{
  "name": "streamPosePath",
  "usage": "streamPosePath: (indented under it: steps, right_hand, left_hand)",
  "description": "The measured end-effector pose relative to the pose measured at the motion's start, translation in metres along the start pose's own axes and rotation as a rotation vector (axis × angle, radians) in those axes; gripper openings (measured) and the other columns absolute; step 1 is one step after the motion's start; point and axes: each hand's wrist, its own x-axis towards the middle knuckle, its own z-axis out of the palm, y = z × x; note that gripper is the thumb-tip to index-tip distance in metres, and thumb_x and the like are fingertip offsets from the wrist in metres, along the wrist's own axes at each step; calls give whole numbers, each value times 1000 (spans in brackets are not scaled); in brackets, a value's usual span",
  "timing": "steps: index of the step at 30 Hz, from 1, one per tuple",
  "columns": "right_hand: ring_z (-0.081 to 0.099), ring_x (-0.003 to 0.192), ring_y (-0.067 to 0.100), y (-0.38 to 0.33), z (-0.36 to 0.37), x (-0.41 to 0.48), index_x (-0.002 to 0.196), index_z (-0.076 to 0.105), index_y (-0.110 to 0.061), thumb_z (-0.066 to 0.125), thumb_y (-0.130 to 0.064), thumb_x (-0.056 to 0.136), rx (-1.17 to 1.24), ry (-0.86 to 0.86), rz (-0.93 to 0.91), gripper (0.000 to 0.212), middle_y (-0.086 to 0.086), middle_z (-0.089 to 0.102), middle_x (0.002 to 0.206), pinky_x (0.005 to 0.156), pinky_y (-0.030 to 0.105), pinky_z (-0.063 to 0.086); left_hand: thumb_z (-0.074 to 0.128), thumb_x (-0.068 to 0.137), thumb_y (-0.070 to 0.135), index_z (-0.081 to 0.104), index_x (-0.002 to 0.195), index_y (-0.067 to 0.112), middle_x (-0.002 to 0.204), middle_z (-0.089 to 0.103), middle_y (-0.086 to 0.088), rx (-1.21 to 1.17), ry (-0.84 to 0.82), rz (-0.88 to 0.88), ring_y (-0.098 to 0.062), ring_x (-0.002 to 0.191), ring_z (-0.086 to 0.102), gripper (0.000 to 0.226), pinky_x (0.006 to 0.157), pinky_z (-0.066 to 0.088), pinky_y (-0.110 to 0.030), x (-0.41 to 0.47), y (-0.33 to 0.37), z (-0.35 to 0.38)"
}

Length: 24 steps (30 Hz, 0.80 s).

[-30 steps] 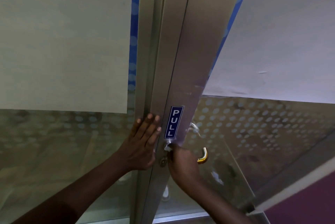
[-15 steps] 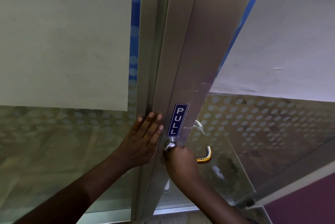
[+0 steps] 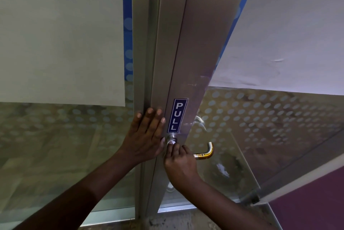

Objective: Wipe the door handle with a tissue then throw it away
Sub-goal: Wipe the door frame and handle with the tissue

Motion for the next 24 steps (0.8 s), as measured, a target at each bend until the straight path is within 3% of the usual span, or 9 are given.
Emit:
streamPosePath:
  steps: [3,9,16,20,24]
  right_hand:
    - [59,56,27,9,3,-8,97,69,11,57,2,82,29,56,-100,22,17,65,65,59,33,53]
    - [63,63,29,30,5,-21,98,69,10,47,6,91,105,170,-306,23,19,67,71,69,40,56]
    - [67,78,33,60,9,-28,102,68,11,53,5,89,177,221,-491,21,22,70,83,80,45,54]
    - [66,71,34,51,10,-29,100,68,12,53,8,85,127,210,-445,22,22,70,79,72,45,56]
    - [60,57,29,19,9,-15,95,70,10,51,7,84,55,166,-272,21,19,66,67,59,38,54]
  left_hand:
    - [50,91,36,8,156,-2,165,4,-22,9,-2,-2,-40,153,5,86,124,1,-55,-1,1,1]
    - [45,94,38,8,155,-3,165,3,-22,22,-14,9,-40,153,3,82,124,1,-55,-1,-1,1]
    - [43,96,38,9,155,-3,165,4,-23,27,-15,16,-40,153,4,80,124,0,-55,-1,0,2]
    - [45,94,39,9,155,-4,165,3,-23,31,-14,18,-40,153,3,82,124,0,-55,-1,-1,3]
    - [46,94,41,9,155,-3,165,4,-23,32,0,1,-41,152,4,84,124,1,-57,-1,2,6]
